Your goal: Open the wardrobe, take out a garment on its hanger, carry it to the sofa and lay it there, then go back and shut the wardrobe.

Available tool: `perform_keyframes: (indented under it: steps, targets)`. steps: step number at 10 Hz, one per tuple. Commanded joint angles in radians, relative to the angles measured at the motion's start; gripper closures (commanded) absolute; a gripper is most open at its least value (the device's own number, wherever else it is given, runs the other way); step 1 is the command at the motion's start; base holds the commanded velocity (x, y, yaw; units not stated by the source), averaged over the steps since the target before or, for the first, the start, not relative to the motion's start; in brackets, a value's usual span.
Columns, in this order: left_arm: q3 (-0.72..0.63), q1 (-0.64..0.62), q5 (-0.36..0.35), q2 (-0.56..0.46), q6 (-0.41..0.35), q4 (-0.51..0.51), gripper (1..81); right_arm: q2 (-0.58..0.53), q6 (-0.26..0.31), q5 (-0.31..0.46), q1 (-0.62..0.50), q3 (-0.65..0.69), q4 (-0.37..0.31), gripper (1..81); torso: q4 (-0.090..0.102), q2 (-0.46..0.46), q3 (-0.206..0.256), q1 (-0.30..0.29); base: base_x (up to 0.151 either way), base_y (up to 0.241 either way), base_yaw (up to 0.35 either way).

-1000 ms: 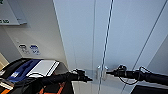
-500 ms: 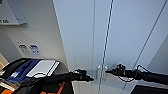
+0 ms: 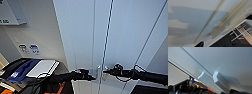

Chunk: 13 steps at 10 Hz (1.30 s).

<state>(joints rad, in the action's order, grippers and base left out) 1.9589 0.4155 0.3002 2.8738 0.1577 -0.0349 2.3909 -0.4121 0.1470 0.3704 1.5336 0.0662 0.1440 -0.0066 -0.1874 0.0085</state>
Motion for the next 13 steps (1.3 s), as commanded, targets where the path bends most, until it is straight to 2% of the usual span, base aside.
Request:
perform_keyframes:
  steps: [1,2,3,9,13]
  targets:
    - [0.061,-0.182,0.017,0.076,-0.003,-0.02,1.0,0.024,-0.002,0.014,-0.15,-0.034,0.011,1.0,0.0,0.0,0.0,0.0,0.0,0.0,0.0]
    - [0.058,-0.183,0.017,0.084,-0.003,-0.023,1.0,0.032,-0.004,0.029,-0.153,-0.017,0.087,1.0,0.0,0.0,0.0,0.0,0.0,0.0,0.0]
    - [0.057,-0.183,0.017,0.082,-0.003,-0.03,1.0,0.035,-0.004,0.065,-0.164,-0.009,0.119,1.0,0.0,0.0,0.0,0.0,0.0,0.0,0.0]
    - [0.075,-0.182,0.01,0.11,-0.003,-0.036,1.0,0.04,-0.004,0.074,-0.181,-0.007,0.126,1.0,0.0,0.0,0.0,0.0,0.0,0.0,0.0]
    - [0.208,-0.182,0.002,0.232,-0.013,-0.036,1.0,0.04,-0.005,0.071,-0.182,-0.032,0.121,1.0,0.0,0.0,0.0,0.0,0.0,0.0,0.0]
